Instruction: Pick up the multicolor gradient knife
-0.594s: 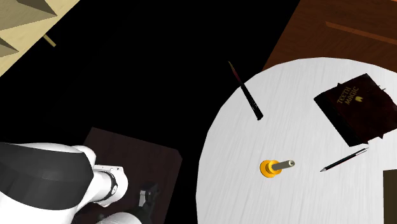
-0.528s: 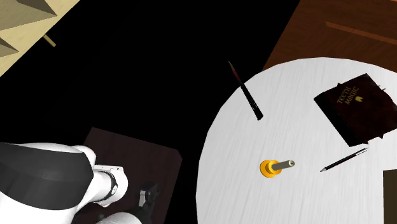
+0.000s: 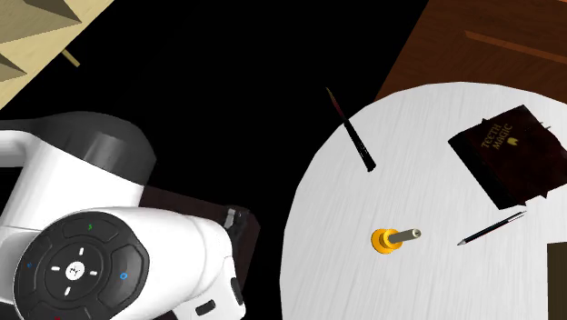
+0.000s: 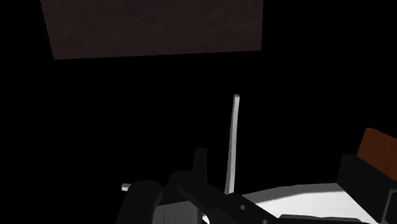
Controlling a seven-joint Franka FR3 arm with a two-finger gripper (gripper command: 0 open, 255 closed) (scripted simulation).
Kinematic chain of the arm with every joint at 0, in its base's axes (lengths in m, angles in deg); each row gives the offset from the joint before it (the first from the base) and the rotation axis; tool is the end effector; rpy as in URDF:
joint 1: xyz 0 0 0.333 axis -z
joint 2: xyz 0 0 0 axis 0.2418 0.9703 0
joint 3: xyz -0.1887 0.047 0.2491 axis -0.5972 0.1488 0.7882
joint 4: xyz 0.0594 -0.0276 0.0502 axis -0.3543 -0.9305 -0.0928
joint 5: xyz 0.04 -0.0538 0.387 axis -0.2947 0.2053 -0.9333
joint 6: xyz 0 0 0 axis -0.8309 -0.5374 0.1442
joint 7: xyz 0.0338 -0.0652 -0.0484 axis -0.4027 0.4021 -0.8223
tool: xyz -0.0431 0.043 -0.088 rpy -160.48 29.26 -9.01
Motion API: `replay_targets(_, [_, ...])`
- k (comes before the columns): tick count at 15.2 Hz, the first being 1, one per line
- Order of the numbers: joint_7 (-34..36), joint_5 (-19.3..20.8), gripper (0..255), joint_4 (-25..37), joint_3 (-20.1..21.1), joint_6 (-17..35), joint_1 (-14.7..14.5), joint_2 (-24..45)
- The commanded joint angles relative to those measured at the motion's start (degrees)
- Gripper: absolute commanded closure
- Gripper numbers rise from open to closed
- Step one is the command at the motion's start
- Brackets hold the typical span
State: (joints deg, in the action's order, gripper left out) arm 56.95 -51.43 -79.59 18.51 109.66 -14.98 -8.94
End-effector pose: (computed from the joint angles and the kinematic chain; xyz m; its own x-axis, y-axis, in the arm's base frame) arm 0.2986 0.0945 0.5825 0.9958 -0.0756 0.0508 -0.0697 -0.9915 -0.1103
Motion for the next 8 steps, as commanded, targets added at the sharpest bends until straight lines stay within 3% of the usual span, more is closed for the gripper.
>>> replay_targets(1, [6.13, -1.62, 0, 1.11, 3.87, 1.39, 0.48, 1.54])
replay_targets(8, [26.84, -3.98, 0, 9.55, 17.26, 4.65, 3.98, 10.1])
